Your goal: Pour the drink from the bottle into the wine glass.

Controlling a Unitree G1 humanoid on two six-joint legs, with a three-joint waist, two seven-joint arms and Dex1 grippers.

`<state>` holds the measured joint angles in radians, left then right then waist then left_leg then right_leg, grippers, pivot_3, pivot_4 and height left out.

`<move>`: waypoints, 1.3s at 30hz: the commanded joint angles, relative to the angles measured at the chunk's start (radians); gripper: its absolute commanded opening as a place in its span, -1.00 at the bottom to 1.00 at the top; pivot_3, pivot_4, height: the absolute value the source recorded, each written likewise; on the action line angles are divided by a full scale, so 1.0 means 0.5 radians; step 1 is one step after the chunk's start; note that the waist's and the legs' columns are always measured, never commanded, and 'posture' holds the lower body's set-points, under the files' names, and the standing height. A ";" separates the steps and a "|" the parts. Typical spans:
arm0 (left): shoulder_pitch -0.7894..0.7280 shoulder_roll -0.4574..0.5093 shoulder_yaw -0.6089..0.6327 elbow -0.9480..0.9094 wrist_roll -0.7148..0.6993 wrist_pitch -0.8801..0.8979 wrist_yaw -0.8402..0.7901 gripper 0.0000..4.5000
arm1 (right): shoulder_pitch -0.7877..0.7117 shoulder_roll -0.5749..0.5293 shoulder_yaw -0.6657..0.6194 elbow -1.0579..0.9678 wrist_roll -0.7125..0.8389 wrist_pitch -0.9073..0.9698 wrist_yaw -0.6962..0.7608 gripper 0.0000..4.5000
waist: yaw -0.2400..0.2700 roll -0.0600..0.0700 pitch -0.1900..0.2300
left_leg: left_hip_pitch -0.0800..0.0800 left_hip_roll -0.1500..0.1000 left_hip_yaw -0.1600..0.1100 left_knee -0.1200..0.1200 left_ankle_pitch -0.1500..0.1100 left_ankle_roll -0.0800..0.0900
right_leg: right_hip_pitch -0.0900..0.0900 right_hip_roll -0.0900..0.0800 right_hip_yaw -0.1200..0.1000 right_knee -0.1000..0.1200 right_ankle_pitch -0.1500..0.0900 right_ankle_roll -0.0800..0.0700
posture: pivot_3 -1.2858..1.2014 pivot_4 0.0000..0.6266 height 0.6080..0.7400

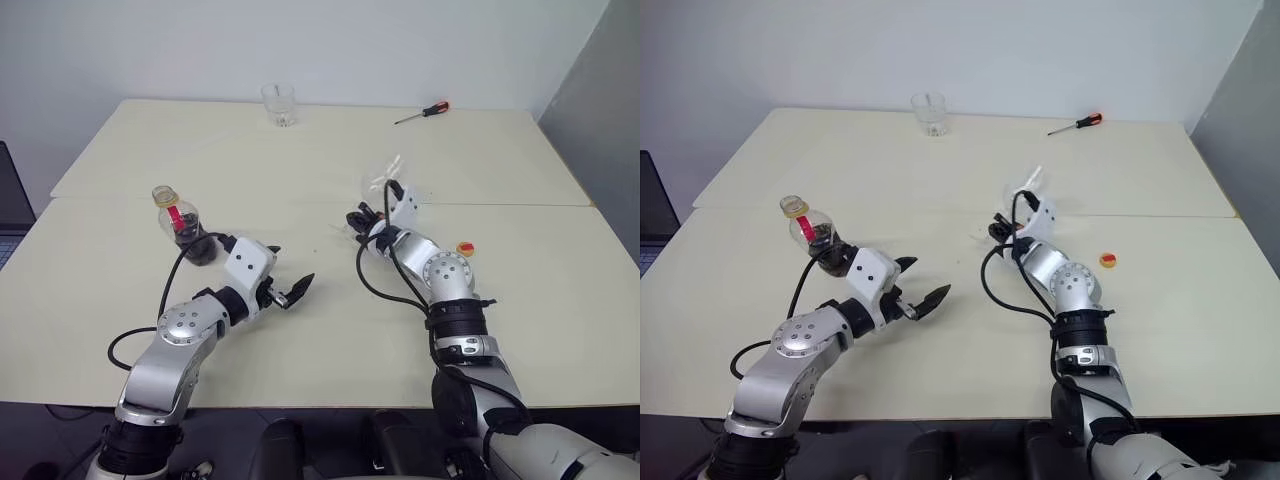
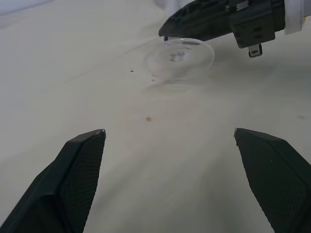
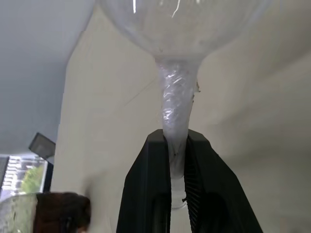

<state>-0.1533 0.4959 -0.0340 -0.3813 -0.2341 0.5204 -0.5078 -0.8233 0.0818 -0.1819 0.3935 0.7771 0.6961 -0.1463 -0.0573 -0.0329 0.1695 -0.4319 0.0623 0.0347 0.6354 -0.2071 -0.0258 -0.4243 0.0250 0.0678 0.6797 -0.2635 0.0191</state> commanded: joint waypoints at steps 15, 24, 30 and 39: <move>-0.013 -0.009 0.008 -0.093 0.027 0.011 0.034 1.00 | -0.231 0.023 0.520 0.964 -1.211 -1.389 0.571 -0.95 | -0.001 -0.001 0.000 | 0.001 0.000 0.002 -0.001 0.000 0.000 | -0.001 -0.001 0.003 0.001 0.002 -0.004 | 0.03 -0.52 1.00; 0.000 -0.007 0.012 -0.097 0.038 0.009 0.036 1.00 | -0.012 0.039 0.560 0.847 -1.341 -1.274 0.734 -0.95 | 0.000 -0.001 0.000 | 0.004 0.001 0.000 -0.001 0.000 0.000 | 0.002 -0.004 0.003 0.002 0.002 -0.004 | 0.03 -0.52 1.00; -0.035 -0.003 0.005 -0.060 0.040 -0.006 0.014 1.00 | 0.248 -0.027 0.657 0.497 -1.424 -1.049 0.865 -0.95 | 0.001 -0.002 -0.002 | 0.007 0.001 -0.001 -0.001 0.000 0.000 | 0.006 -0.004 0.003 0.002 0.002 -0.004 | 0.03 -0.52 1.00; -0.086 -0.009 -0.011 -0.010 0.051 -0.022 -0.013 1.00 | 0.296 -0.066 0.704 0.395 -1.525 -0.931 0.886 -0.95 | 0.001 -0.003 -0.003 | 0.012 -0.001 0.000 -0.003 0.000 0.000 | 0.009 -0.004 0.002 0.002 0.001 -0.004 | 0.03 -0.52 1.00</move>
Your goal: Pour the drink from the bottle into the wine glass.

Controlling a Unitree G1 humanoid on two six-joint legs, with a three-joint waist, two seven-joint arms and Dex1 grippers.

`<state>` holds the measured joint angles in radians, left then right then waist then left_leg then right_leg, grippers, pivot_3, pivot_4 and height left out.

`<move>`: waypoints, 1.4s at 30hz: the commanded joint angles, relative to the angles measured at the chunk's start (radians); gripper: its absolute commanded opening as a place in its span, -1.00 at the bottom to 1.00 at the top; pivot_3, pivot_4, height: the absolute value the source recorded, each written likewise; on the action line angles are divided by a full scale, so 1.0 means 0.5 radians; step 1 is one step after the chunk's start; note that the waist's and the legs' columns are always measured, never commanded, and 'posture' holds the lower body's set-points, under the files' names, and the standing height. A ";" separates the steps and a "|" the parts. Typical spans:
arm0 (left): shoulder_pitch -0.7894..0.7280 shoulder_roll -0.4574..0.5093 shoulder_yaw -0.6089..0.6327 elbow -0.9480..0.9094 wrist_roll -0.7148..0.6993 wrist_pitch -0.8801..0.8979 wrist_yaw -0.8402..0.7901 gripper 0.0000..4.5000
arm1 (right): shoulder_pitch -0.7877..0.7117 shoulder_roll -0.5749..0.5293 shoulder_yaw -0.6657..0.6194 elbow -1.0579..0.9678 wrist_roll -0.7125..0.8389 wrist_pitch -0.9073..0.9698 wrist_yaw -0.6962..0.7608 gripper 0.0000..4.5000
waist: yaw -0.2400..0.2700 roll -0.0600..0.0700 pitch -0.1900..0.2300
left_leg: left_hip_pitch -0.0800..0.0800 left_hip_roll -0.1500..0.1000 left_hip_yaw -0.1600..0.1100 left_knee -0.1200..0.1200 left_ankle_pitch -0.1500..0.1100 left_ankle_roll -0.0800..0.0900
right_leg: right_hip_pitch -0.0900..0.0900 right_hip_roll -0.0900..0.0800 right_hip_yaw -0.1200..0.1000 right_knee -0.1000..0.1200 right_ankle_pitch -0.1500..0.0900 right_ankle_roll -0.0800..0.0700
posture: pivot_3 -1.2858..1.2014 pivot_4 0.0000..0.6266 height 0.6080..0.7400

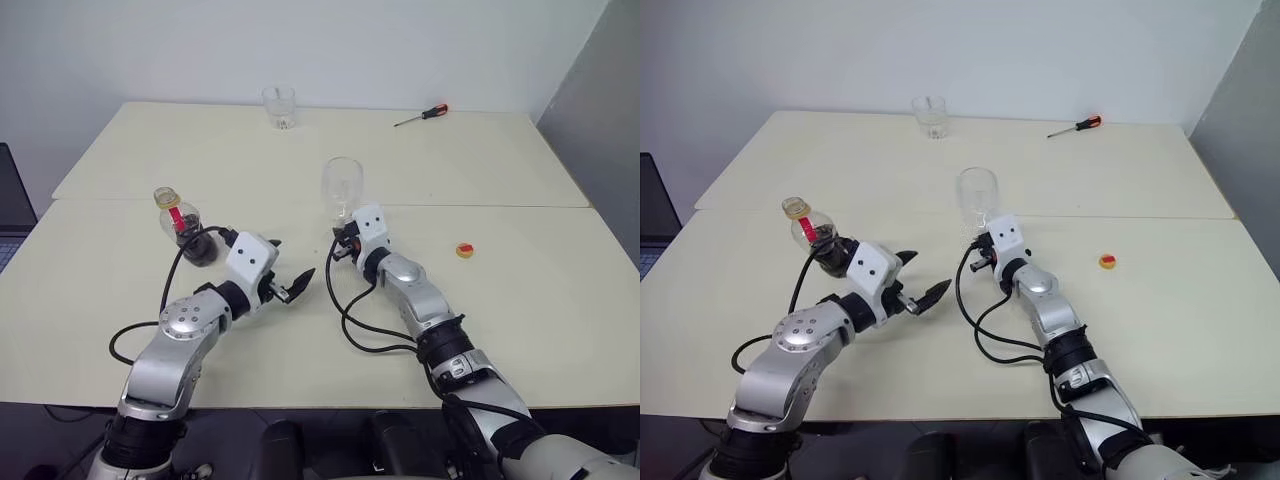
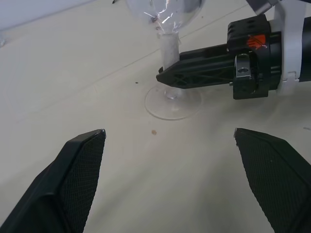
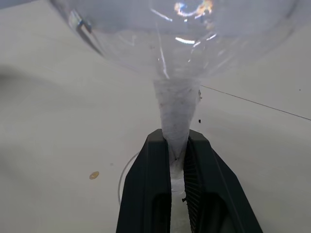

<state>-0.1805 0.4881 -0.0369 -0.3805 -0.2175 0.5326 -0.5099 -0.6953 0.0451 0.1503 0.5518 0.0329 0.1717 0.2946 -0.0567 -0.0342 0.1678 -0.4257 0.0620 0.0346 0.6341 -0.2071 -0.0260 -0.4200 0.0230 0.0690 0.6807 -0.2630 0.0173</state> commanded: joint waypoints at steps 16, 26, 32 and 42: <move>-0.053 0.001 -0.003 0.015 0.037 -0.063 -0.010 1.00 | 0.009 -0.026 0.101 0.156 -0.126 0.245 0.142 -0.95 | -0.002 -0.002 -0.006 | 0.024 0.000 0.001 -0.009 0.000 0.000 | 0.016 0.001 0.003 0.000 -0.006 -0.003 | 0.03 -0.52 1.00; -0.062 -0.003 0.000 0.033 0.044 -0.073 -0.018 1.00 | -0.008 -0.043 0.083 0.178 -0.155 0.187 0.110 0.28 | -0.001 -0.003 -0.006 | 0.024 0.000 0.000 -0.009 0.000 0.000 | 0.018 0.001 0.001 0.000 -0.011 -0.002 | 0.03 -0.52 1.00; -0.070 -0.004 -0.002 0.039 0.047 -0.074 -0.022 1.00 | 0.023 -0.066 0.090 0.065 -0.159 0.207 0.143 0.99 | -0.001 -0.003 -0.006 | 0.023 0.000 0.000 -0.009 0.000 0.000 | 0.018 0.000 0.001 0.000 -0.011 -0.002 | 0.03 -0.52 1.00; 0.013 -0.013 0.087 0.004 -0.014 -0.065 -0.015 1.00 | 0.303 -0.308 0.075 -0.818 -0.096 0.593 0.335 0.99 | 0.004 -0.002 -0.004 | 0.019 0.001 -0.002 -0.009 0.000 0.000 | 0.016 -0.001 0.002 -0.001 -0.012 -0.001 | 0.03 -0.52 1.00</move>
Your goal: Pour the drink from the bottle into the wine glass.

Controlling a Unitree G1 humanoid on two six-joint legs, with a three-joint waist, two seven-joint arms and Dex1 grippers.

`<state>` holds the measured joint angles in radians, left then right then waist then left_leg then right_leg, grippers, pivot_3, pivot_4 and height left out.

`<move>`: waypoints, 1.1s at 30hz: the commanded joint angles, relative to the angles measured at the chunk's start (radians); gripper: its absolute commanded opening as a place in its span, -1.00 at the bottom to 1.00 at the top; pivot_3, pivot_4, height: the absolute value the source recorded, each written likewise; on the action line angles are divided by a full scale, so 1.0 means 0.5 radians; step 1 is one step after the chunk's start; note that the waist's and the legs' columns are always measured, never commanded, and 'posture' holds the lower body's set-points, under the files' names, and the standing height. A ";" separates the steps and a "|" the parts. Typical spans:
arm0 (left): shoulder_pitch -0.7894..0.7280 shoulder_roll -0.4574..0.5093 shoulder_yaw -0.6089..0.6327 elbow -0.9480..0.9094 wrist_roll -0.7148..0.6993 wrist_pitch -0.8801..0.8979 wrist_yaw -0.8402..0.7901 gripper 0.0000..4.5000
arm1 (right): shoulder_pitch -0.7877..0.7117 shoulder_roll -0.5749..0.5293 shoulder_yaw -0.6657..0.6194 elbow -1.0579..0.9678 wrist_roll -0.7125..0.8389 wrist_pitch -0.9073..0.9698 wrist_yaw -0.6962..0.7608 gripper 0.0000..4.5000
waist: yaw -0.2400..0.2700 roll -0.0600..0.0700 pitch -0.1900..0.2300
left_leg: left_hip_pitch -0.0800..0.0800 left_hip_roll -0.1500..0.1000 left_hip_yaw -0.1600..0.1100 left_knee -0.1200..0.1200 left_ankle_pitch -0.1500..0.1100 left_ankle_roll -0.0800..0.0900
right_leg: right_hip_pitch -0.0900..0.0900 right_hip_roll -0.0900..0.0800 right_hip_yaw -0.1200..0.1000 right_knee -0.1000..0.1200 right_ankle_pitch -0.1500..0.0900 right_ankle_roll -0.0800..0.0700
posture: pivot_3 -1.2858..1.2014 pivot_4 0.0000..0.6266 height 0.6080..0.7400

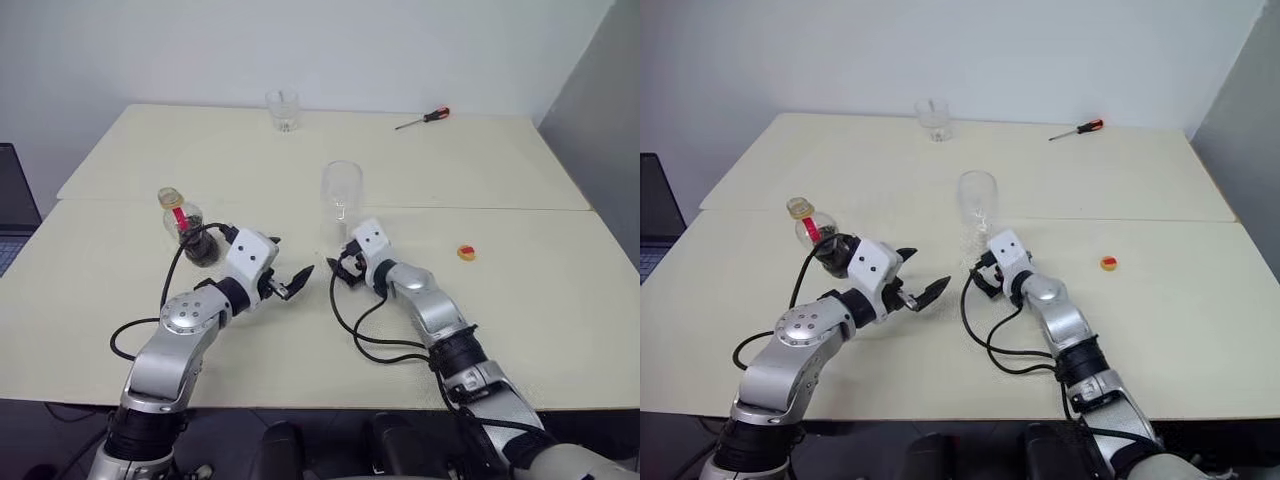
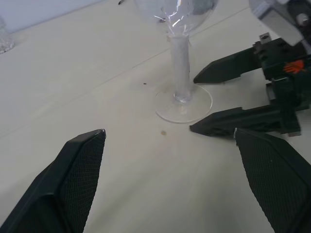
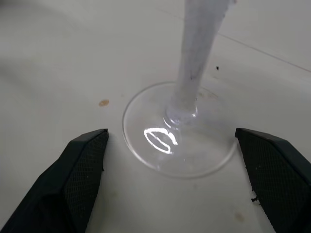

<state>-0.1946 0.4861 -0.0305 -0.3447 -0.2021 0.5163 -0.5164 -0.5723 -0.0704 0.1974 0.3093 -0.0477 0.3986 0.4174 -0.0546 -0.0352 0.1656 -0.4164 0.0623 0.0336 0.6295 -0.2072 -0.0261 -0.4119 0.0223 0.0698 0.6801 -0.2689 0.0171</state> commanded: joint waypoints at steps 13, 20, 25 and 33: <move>0.560 -0.458 0.278 -0.304 0.188 -0.329 0.652 1.00 | -0.004 -0.827 -0.362 -1.285 0.679 0.945 0.660 0.99 | 0.006 -0.003 0.004 | -0.001 -0.001 0.000 0.000 0.000 0.000 | -0.001 -0.011 0.001 -0.001 -0.002 0.003 | 0.03 -0.52 1.00; 0.832 -0.695 0.320 -0.450 0.381 -0.330 1.000 1.00 | -0.324 -1.012 -0.542 -1.449 1.119 1.237 0.821 0.99 | 0.001 -0.005 0.007 | -0.001 -0.002 0.000 -0.001 0.000 0.000 | -0.002 -0.009 0.000 -0.002 -0.002 0.002 | 0.03 -0.52 1.00; 0.766 -0.706 0.459 -0.435 0.358 -0.266 1.075 1.00 | -0.401 -1.075 -0.504 -1.541 1.277 1.305 0.827 0.99 | 0.006 -0.008 0.008 | -0.002 -0.002 0.000 -0.001 0.000 0.000 | -0.001 -0.009 -0.001 -0.003 -0.003 0.001 | 0.03 -0.52 1.00; 0.439 -0.594 0.642 -0.263 0.275 -0.086 1.061 1.00 | -0.516 -1.025 -0.413 -1.536 1.333 1.300 0.741 0.99 | 0.010 -0.009 0.008 | -0.003 -0.003 0.001 0.000 0.000 0.000 | -0.002 -0.001 -0.002 -0.003 -0.003 0.001 | 0.03 -0.52 1.00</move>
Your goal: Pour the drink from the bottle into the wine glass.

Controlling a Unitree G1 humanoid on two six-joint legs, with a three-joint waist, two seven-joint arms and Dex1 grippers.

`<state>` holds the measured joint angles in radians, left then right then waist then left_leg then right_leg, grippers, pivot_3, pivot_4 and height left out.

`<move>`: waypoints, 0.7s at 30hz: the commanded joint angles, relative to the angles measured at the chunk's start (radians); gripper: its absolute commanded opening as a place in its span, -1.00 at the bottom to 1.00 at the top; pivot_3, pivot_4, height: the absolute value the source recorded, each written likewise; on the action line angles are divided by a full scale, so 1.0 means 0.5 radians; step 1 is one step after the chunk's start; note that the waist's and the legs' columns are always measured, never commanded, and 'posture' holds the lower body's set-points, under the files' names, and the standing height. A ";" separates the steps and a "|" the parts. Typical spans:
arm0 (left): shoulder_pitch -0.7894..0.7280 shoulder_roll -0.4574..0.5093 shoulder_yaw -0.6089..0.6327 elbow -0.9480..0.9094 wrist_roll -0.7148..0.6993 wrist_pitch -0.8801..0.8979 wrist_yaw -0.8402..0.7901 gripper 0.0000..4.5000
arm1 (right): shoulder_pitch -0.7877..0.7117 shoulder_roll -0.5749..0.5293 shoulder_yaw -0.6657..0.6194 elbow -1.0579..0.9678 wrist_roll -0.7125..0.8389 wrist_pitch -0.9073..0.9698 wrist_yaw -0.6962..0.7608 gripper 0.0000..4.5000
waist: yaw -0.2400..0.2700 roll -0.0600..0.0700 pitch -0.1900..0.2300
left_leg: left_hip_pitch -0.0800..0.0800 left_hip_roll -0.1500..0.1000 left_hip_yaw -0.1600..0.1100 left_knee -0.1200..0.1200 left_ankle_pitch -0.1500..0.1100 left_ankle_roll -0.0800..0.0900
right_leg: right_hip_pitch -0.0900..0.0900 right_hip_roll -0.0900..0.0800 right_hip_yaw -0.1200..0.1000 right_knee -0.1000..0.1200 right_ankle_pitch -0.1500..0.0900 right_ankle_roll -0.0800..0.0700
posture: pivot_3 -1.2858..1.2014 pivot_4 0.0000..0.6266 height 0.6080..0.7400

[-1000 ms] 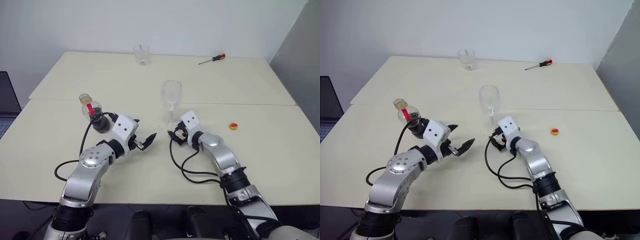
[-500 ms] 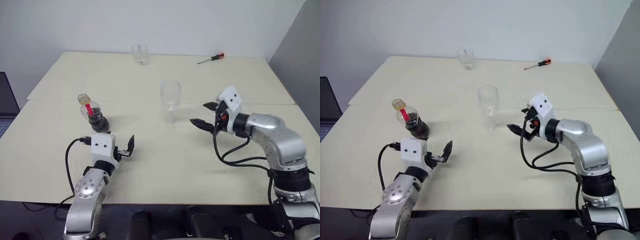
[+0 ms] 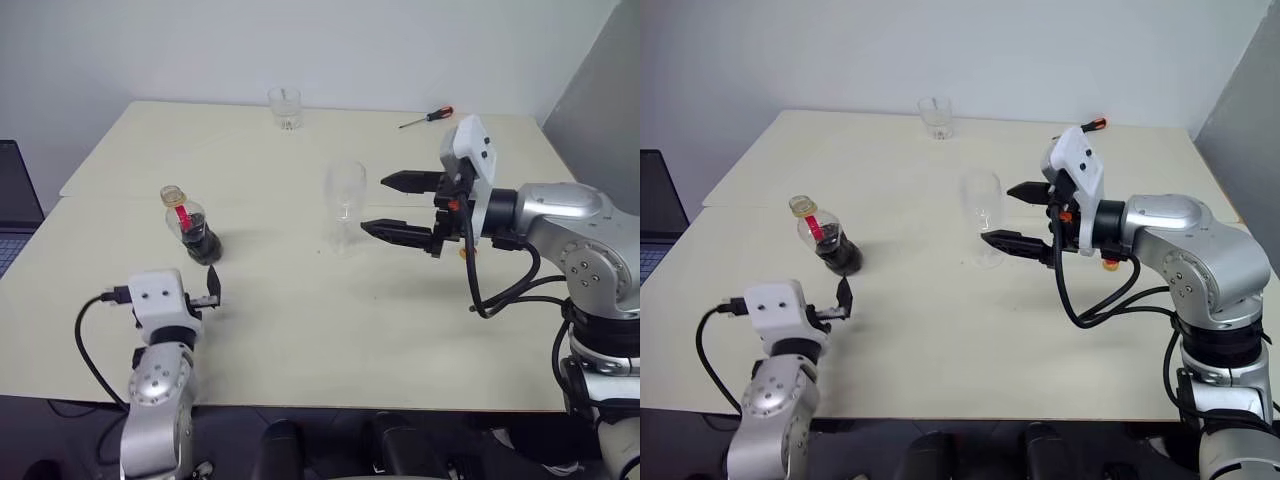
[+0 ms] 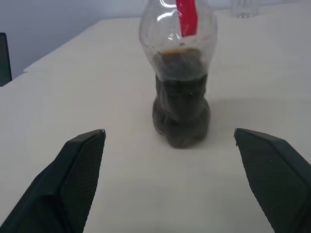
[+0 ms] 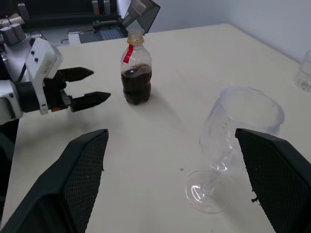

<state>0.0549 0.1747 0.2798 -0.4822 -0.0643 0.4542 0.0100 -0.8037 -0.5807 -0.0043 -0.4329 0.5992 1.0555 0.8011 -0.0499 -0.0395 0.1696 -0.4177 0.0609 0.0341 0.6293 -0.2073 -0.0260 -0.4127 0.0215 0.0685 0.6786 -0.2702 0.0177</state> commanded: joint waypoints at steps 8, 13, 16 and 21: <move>-0.293 0.133 0.048 0.220 -0.001 0.059 -0.020 1.00 | -0.096 -0.002 0.025 -0.061 0.090 -0.013 -0.087 0.99 | 0.005 -0.002 0.001 | -0.001 0.001 0.000 0.000 0.000 0.000 | 0.000 -0.002 0.000 0.000 0.000 0.000 | 0.03 -0.52 1.00; -0.371 0.191 0.033 0.372 -0.011 0.012 -0.054 1.00 | -0.097 -0.021 0.067 -0.078 0.112 -0.012 -0.097 0.99 | 0.004 -0.002 0.001 | -0.001 0.002 0.000 0.000 0.000 0.000 | -0.001 -0.002 0.000 0.000 0.000 0.000 | 0.03 -0.52 1.00; -0.416 0.198 0.027 0.452 -0.029 -0.007 -0.082 1.00 | -0.110 -0.018 0.073 -0.082 0.128 -0.010 -0.116 0.99 | 0.004 -0.003 0.002 | -0.002 0.002 0.000 0.000 0.000 0.000 | -0.001 -0.003 0.000 0.000 0.000 0.000 | 0.03 -0.52 1.00; -0.499 0.221 -0.041 0.588 -0.084 -0.036 -0.225 1.00 | -0.110 -0.018 0.101 -0.085 0.127 -0.018 -0.130 0.99 | 0.008 -0.003 0.002 | -0.002 0.002 0.000 0.000 0.000 0.000 | -0.001 -0.004 -0.001 0.000 0.000 0.000 | 0.03 -0.52 1.00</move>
<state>-0.1776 0.2718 0.2700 -0.1842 -0.0961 0.4626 -0.0777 -0.8387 -0.5820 0.0563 -0.4383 0.6511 1.0558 0.7397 -0.0459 -0.0408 0.1704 -0.4186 0.0619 0.0342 0.6294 -0.2073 -0.0260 -0.4131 0.0197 0.0683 0.6788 -0.2701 0.0178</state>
